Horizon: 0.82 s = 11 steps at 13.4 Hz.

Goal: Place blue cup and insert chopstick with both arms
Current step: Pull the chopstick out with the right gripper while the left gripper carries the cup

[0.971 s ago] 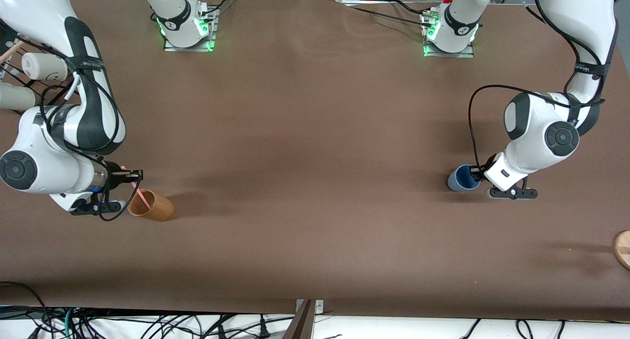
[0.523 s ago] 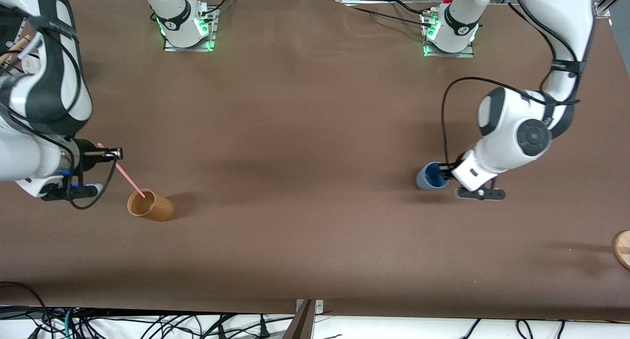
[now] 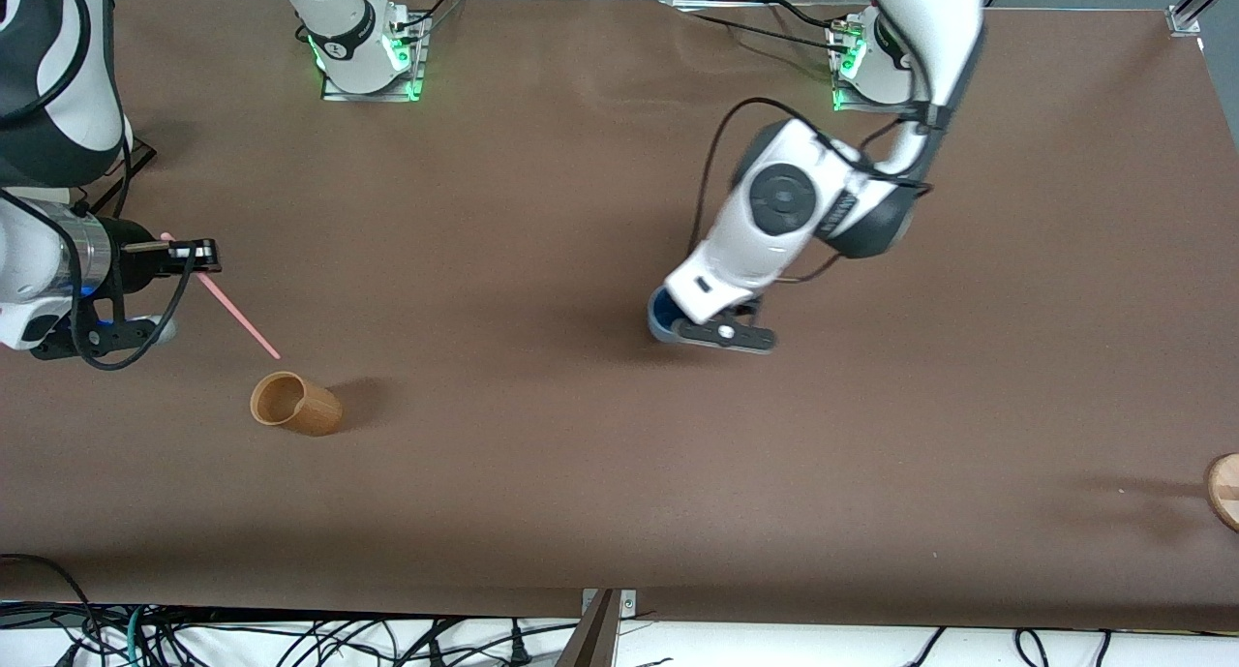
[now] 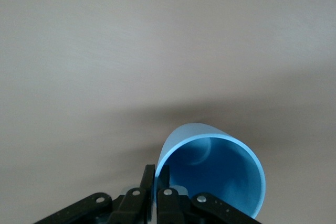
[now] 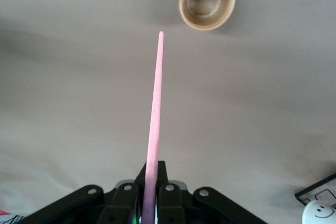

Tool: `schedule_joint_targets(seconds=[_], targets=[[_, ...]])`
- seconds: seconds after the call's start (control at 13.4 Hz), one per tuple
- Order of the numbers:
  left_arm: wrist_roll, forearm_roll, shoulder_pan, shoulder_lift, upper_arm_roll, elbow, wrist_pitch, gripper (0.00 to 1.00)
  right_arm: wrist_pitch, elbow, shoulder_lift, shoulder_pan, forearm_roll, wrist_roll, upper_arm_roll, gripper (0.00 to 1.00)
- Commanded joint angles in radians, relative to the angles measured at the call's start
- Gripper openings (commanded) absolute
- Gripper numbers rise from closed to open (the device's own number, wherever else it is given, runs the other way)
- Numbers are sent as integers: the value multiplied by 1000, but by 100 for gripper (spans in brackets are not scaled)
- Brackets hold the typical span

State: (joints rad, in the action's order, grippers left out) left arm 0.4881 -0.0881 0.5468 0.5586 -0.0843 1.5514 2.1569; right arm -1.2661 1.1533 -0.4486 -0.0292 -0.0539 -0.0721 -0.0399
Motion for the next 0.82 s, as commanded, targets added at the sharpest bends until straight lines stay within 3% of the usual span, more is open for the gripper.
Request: schedule_joint_targets(seconds=[0.0,0.67,0.75], targets=[[93,-4,70,136,24,-184,-28,0,22,-27,-13,-5,-47,24,-1,0],[227,-2,160,231,80,-240,-17,0,-84,-26,-45,-116,-49,236,-6,0],[230,-4,159,231,80,-240,-17,14,-85,-26,-48,-129,-49,250,-8,0]])
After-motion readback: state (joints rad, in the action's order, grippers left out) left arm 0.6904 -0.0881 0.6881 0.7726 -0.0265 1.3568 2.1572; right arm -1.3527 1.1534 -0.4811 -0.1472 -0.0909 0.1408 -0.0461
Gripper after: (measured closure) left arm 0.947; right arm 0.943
